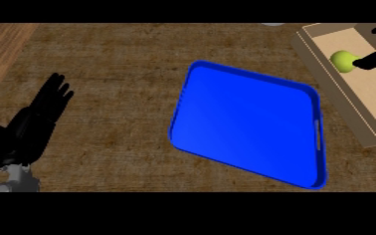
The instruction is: Pick the pear from the tray and place it in the cardboard box
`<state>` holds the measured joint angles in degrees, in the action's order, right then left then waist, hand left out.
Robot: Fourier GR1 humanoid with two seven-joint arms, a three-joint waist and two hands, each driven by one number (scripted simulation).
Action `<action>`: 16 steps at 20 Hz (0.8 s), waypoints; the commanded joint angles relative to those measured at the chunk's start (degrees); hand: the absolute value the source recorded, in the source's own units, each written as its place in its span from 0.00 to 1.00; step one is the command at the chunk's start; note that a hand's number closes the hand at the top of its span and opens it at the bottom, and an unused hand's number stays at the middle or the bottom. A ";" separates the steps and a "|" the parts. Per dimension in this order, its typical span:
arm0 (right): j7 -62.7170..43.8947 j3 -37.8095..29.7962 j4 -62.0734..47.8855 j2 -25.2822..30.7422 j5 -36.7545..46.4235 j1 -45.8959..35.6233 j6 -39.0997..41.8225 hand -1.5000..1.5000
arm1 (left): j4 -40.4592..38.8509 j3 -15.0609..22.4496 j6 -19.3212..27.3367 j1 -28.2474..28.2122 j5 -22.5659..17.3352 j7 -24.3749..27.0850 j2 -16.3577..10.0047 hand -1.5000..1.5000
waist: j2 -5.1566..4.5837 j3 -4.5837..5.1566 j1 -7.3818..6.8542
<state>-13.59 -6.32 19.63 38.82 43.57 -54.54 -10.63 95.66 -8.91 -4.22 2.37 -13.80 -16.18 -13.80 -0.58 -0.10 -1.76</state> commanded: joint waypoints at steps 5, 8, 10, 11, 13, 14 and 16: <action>10.40 -5.11 -2.09 -1.42 -4.43 0.31 -3.35 0.00 | -0.60 -0.10 0.10 0.65 0.75 0.14 0.45 0.50 | 0.07 -0.01 0.21; 11.57 -11.13 0.94 -2.52 -10.06 0.43 -11.05 0.00 | -0.98 -0.62 -0.41 -1.14 -0.22 0.86 1.00 0.50 | 0.23 -0.05 0.45; 13.44 -15.44 2.47 -1.95 -14.26 1.30 -13.42 0.00 | -2.05 -1.80 -1.50 -1.19 -0.33 1.69 -0.52 0.50 | 0.43 -0.03 1.24; 15.39 -17.36 2.18 -1.42 -16.01 2.31 -14.13 0.00 | -4.04 -2.22 -1.71 -0.08 0.08 3.37 -0.67 0.50 | 0.11 -0.04 1.32; 18.43 -20.57 4.68 -1.58 -19.83 3.36 -14.24 0.00 | -4.51 -3.19 -1.23 1.04 -0.51 1.44 -1.47 0.50 | 0.44 -0.01 2.25; 18.45 -21.78 4.56 0.72 -21.04 2.77 -11.97 0.00 | 0.71 -1.76 -0.50 -1.07 -1.00 -1.46 -0.40 0.50 | 0.58 -0.05 1.33; 19.81 -24.13 3.34 2.18 -23.41 3.51 -10.55 0.00 | -1.44 -1.96 -1.20 -0.52 -0.54 0.99 -0.21 0.50 | 0.25 -0.01 0.96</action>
<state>3.16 -25.38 22.84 38.49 25.28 -51.85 -22.16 93.99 -10.36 -4.97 2.26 -13.93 -15.56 -13.93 -0.23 -0.12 -0.48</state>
